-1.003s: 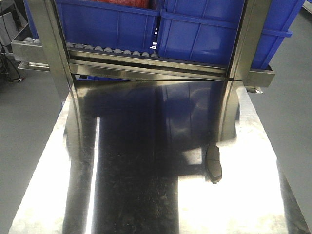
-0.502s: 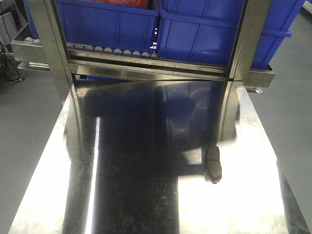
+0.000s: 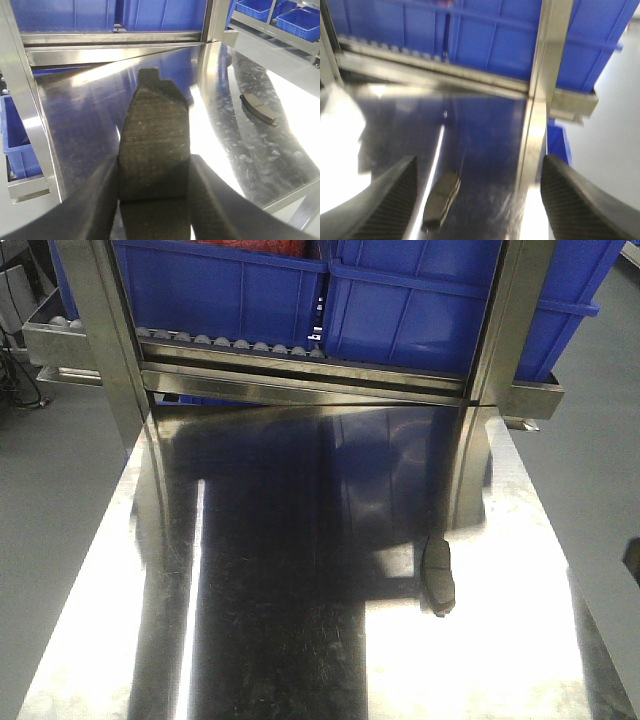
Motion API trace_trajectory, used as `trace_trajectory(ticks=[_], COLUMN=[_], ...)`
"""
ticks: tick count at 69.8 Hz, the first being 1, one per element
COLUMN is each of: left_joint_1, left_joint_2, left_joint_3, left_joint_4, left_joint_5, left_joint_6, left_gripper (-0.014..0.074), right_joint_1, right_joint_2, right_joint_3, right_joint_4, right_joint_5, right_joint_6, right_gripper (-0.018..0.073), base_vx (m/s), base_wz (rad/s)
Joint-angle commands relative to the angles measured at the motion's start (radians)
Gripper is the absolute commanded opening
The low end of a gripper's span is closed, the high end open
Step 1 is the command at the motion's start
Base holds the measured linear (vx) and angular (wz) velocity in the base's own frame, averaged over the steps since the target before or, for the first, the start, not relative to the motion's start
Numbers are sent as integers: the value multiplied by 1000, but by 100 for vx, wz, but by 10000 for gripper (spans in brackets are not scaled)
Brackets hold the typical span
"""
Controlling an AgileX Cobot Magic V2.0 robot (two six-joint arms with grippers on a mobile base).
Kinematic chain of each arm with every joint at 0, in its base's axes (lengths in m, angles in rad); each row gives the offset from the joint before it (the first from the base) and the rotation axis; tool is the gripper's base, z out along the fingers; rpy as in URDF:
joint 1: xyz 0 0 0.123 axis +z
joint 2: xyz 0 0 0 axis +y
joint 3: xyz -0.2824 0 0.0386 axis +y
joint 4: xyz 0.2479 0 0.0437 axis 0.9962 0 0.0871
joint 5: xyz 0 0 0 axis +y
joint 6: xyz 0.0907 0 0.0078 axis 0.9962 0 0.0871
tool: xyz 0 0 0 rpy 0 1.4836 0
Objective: Move and align brake pads A on conveyor
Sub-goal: 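Move the right gripper over the other brake pad on the table, then lower the right gripper, grasp the pad and lift it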
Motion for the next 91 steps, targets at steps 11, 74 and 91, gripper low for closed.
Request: trace_trajectory(ticks=[11,74,91], left_joint_1=[-6,-6,-6], left_joint_2=[13,13,13], left_joint_3=[-22,-22,-22], left_joint_4=[-5,-5,-5], left_joint_5=[-94,-93,-93], left_joint_6=[1,1,1], left_gripper=[-6,-6,-6], right_joint_1=[0,49,167], right_joint_2=[346,1214,1333], right_joint_3=[-244,-683,-837], right_joint_4=[-3,133,70], right_joint_5=[139,471,541], right_joint_6=[91,184,250], right_gripper=[508,508,508], base_vx=[0,0,0], base_wz=[0,0,0])
